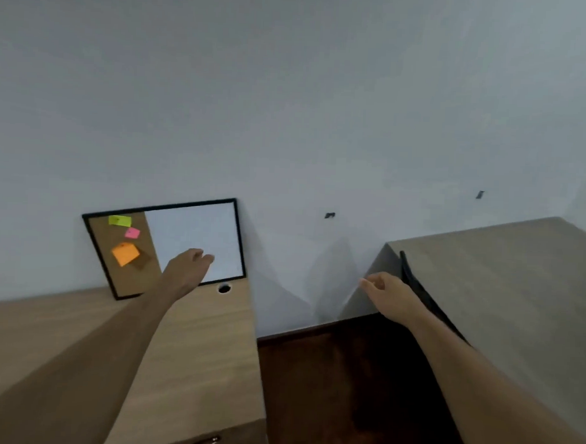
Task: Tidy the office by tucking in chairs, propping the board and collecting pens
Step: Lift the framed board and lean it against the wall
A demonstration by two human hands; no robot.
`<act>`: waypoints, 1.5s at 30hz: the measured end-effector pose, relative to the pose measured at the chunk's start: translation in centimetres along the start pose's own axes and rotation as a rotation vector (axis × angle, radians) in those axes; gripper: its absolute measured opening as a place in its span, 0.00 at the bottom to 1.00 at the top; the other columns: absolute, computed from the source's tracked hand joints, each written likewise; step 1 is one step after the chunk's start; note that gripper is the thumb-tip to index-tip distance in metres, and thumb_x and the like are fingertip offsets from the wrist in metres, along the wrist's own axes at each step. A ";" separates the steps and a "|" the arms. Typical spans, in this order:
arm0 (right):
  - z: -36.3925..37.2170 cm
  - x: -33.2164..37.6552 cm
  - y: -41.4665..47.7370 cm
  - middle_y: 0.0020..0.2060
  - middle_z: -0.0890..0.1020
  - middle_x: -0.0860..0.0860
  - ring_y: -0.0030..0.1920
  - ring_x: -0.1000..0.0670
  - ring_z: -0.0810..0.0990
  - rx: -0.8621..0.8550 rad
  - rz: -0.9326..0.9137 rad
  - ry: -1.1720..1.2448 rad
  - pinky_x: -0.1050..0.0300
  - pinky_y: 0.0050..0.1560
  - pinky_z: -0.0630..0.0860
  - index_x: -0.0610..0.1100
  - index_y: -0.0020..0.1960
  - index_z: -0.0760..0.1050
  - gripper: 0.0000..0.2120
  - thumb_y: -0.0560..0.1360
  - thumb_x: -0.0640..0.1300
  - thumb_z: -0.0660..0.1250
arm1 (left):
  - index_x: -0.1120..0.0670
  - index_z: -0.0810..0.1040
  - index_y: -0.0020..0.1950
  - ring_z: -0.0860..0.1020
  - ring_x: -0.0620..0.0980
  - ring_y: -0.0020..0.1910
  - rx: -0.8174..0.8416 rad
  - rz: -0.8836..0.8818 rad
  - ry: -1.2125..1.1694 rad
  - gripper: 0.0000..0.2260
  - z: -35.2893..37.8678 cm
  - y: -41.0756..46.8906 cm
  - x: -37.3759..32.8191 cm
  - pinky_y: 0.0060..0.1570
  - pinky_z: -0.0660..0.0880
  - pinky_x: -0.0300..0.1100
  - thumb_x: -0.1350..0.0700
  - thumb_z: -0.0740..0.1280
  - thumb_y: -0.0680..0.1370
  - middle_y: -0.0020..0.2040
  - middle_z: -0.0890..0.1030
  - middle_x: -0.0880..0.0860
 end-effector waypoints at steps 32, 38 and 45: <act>30.8 25.2 33.8 0.71 0.79 0.43 0.70 0.43 0.77 0.417 -0.027 -0.048 0.49 0.70 0.73 0.44 0.83 0.58 0.43 0.78 0.68 0.64 | 0.58 0.74 0.77 0.76 0.55 0.53 -0.419 -0.492 -0.610 0.20 -15.6 22.1 29.5 0.56 0.74 0.52 0.55 0.67 0.85 0.55 0.80 0.56; 33.4 26.4 40.4 0.51 0.86 0.44 0.45 0.52 0.81 0.404 -0.001 -0.085 0.58 0.39 0.73 0.40 0.83 0.56 0.39 0.82 0.60 0.65 | 0.57 0.68 0.81 0.77 0.53 0.48 -0.454 -0.569 -0.663 0.29 -16.2 29.5 30.9 0.58 0.76 0.55 0.54 0.68 0.80 0.56 0.80 0.59; 35.4 26.9 44.9 0.40 0.87 0.46 0.43 0.47 0.87 0.427 -0.055 -0.090 0.44 0.54 0.84 0.40 0.55 0.77 0.20 0.80 0.57 0.66 | 0.56 0.58 0.85 0.73 0.55 0.63 -0.533 -0.607 -0.659 0.32 -16.9 35.0 31.4 0.73 0.73 0.61 0.56 0.67 0.83 0.70 0.72 0.52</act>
Point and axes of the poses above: each hand's wrist, its own y-axis towards the middle knuckle, its own z-axis out of the palm, x = y × z, the point moved 9 cm from there along y, towards the middle knuckle
